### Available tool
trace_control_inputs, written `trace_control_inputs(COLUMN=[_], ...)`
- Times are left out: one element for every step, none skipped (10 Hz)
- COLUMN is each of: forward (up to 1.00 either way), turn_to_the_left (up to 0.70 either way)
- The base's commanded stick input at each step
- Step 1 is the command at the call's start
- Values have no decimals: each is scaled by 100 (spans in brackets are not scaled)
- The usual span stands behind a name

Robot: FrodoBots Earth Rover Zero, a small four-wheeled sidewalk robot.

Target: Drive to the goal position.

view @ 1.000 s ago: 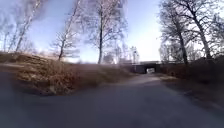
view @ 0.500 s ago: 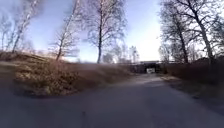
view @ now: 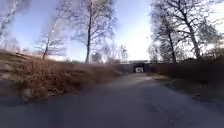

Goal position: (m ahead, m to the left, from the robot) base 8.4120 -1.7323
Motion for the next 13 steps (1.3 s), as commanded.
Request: trace_control_inputs(forward=[85,85,85,85,85,85,85,85,85,85,85,85,85], turn_to_the_left=[0,0,0,0,0,0,0,0,0,0,0,0,0])
